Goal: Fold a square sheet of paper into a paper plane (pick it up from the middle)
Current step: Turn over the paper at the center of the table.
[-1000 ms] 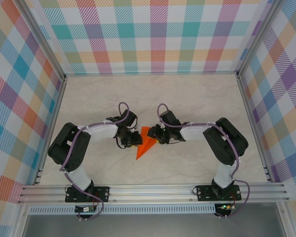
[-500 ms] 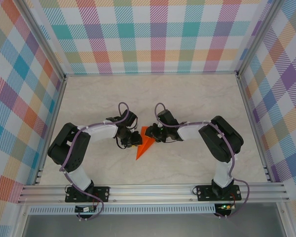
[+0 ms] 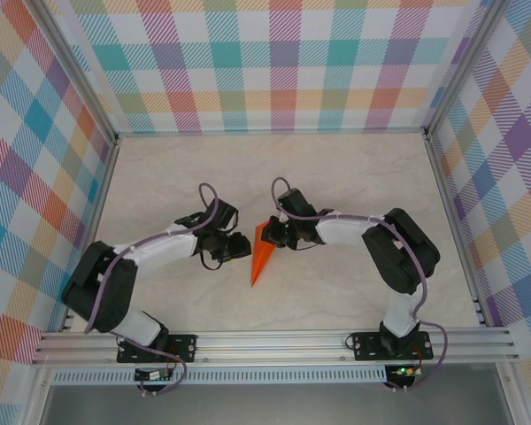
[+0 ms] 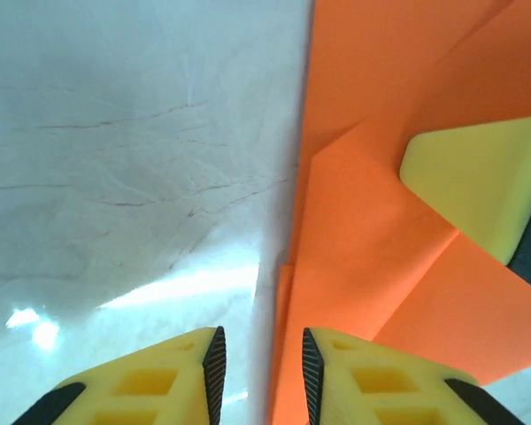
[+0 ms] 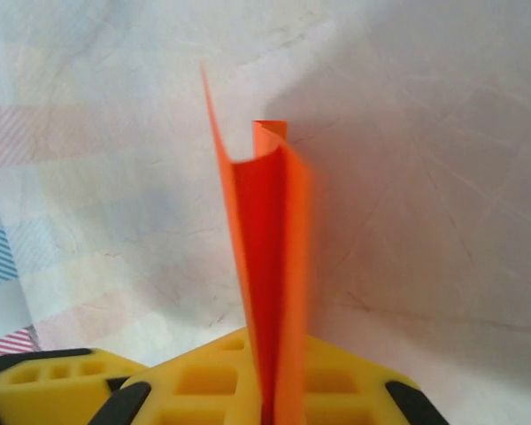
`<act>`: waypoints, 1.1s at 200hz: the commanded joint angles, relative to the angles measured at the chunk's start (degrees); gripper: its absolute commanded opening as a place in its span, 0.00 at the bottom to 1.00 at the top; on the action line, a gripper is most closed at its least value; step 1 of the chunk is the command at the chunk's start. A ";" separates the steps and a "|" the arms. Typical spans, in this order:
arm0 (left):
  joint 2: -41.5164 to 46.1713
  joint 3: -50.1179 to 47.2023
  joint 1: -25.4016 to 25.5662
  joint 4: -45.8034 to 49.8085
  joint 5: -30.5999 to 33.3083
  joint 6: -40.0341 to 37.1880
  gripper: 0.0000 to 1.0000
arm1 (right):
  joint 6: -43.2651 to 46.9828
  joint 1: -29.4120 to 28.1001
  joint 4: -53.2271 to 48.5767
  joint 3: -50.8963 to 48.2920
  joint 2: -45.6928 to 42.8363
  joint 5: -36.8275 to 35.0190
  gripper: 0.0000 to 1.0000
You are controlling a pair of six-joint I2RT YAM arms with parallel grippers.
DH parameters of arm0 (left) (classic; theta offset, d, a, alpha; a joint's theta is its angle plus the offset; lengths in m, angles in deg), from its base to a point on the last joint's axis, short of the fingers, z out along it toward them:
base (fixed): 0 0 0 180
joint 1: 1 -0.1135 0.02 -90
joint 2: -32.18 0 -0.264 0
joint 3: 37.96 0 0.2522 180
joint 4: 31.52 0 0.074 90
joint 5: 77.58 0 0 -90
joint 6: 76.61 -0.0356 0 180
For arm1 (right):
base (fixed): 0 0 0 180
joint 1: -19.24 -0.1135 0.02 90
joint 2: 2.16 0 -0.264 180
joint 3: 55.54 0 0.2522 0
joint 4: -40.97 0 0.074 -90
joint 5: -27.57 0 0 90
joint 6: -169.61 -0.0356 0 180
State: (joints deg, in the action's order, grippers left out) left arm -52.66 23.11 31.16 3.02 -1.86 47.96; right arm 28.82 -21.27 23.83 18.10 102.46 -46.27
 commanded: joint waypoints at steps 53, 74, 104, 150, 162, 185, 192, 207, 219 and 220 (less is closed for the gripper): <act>25.46 -8.98 -1.11 8.00 22.95 7.62 0.42 | 16.69 -0.72 -67.29 27.06 -3.19 -38.72 0.12; 31.04 -11.69 -1.53 10.06 27.15 10.51 0.45 | 14.43 -2.17 -76.84 32.23 1.65 -47.12 0.10; 36.10 -13.59 -1.84 13.13 30.86 13.99 0.53 | 13.28 -5.82 -78.52 38.22 8.77 -46.33 0.12; 40.24 -14.75 -1.84 14.82 32.12 15.79 0.55 | 9.92 -12.61 -81.07 54.24 26.93 -39.72 0.13; 40.60 -14.79 -1.84 15.08 32.05 16.03 0.55 | 8.98 -13.87 -81.04 58.42 30.59 -37.31 0.14; 40.64 -14.97 -1.80 15.01 31.48 16.31 0.56 | 8.19 -15.66 -79.29 63.89 34.55 -32.29 0.18; 40.63 -15.04 -1.84 15.00 31.43 16.39 0.56 | 8.31 -15.98 -77.76 64.30 34.86 -30.16 0.22; 40.63 -15.14 -1.84 14.91 31.19 16.50 0.56 | 9.52 -16.29 -74.06 64.16 34.43 -24.74 0.29; 40.67 -15.14 -1.83 14.84 31.07 16.49 0.56 | 11.53 -16.46 -68.73 61.61 31.64 -20.54 0.42; 40.69 -15.14 -1.83 14.83 31.00 16.49 0.56 | 11.69 -16.49 -68.23 61.20 31.19 -20.24 0.43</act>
State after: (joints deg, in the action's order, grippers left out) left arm -12.53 8.86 30.28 16.70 28.59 63.59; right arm 38.74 -37.82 -50.70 79.96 137.82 -76.52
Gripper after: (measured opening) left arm 0.558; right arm 0.347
